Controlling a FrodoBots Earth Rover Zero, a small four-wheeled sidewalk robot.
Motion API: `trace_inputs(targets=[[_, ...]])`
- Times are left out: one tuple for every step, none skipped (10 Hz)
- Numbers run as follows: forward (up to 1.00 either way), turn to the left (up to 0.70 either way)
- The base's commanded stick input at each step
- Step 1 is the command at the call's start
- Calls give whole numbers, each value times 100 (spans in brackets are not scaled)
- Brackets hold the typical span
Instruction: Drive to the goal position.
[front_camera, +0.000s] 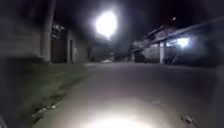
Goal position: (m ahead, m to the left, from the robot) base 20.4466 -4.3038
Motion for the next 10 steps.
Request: trace_inputs(targets=[[100, 0], [100, 0], [100, 0], [100, 0], [100, 0], [100, 0], [100, 0], [100, 0], [100, 0], [100, 0]])
